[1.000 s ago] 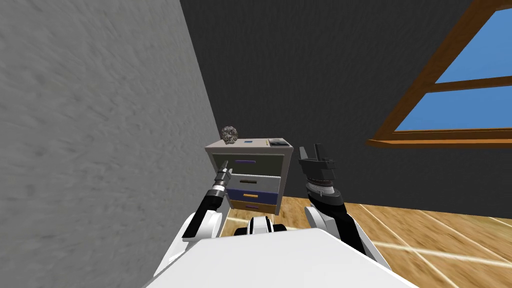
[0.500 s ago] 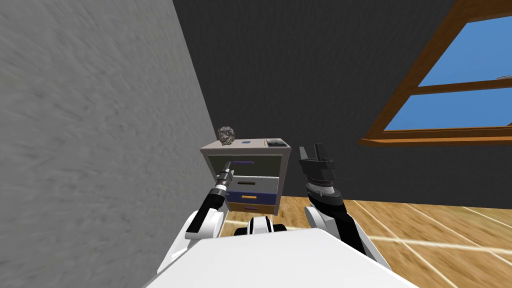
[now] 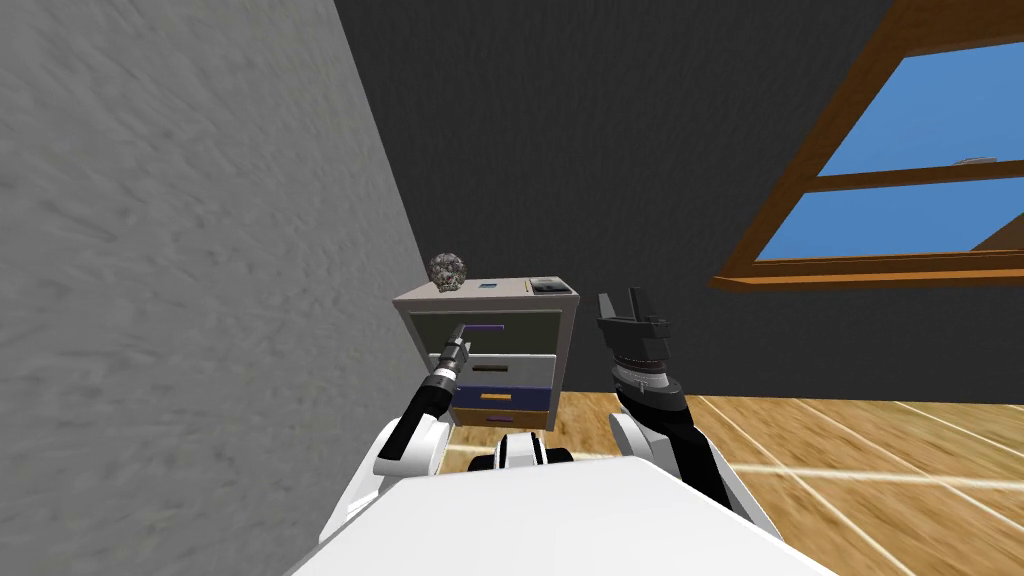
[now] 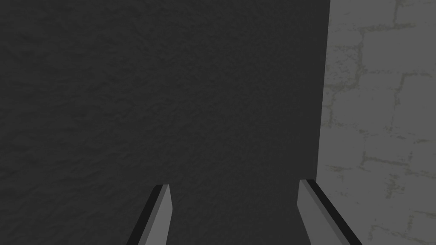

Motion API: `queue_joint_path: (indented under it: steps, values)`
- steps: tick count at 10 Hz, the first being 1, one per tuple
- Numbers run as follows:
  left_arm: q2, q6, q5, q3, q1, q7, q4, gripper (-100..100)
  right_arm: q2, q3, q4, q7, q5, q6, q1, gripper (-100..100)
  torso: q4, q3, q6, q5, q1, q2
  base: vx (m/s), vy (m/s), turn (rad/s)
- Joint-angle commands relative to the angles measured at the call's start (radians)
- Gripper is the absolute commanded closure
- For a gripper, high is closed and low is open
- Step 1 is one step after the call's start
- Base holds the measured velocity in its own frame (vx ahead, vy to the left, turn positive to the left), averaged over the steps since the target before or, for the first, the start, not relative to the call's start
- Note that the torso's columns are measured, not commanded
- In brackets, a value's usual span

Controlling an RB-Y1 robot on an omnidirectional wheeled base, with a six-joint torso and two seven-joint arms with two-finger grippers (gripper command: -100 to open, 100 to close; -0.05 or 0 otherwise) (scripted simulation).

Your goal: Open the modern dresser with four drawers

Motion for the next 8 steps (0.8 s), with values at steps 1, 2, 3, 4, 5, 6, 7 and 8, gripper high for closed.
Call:
queue_joint_path:
  steps: [1,2,3,4,5,6,7,8]
  values:
    - [0.0,0.012,-0.001,0.0,0.003,0.0,-0.017,-100,0.0,0.0,0.0,0.0,0.0,0.0,0.0,0,-0.001,-0.002,0.0,0.0,-0.002,-0.003,0.045,-0.017,-0.003]
    - [0.0,0.016,-0.001,0.0,0.003,0.001,-0.02,100,0.0,0.0,0.0,0.0,0.0,0.0,0.0,0,-0.001,-0.001,0.0,0.0,0.0,-0.001,0.006,-0.003,0.001]
    - [0.006,0.018,-0.001,-0.006,0.016,0.002,-0.038,100,0.0,0.0,0.0,0.0,0.0,0.0,0.0,0,0.0,0.001,0.0,0.0,0.001,0.001,-0.122,0.024,0.038]
    - [0.008,0.019,0.0,-0.007,0.019,0.002,-0.042,100,0.0,0.0,0.0,0.0,0.0,0.0,0.0,0,0.002,0.004,0.0,0.001,0.002,0.008,-0.193,0.029,0.023]
    - [0.01,0.02,0.0,-0.01,0.025,0.003,-0.051,100,0.0,0.0,0.0,0.0,0.0,0.0,0.0,0,0.003,0.006,0.0,0.0,0.001,0.009,-0.183,-0.012,0.008]
    - [0.013,0.021,0.0,-0.013,0.032,0.003,-0.06,100,0.0,0.0,0.0,0.0,0.0,0.0,0.0,0,0.002,0.003,0.0,0.0,-0.002,0.005,-0.186,0.013,0.026]
    - [0.012,0.02,0.0,-0.012,0.029,0.003,-0.056,100,0.0,0.0,0.0,0.0,0.0,0.0,0.0,0,0.0,0.0,0.0,0.0,0.0,0.001,-0.089,0.016,0.002]
    - [0.011,0.031,0.0,-0.009,0.028,0.004,-0.062,-100,0.0,0.0,0.0,0.0,0.0,0.0,0.0,0,-0.002,-0.004,0.0,0.0,0.0,-0.007,0.078,0.005,-0.026]
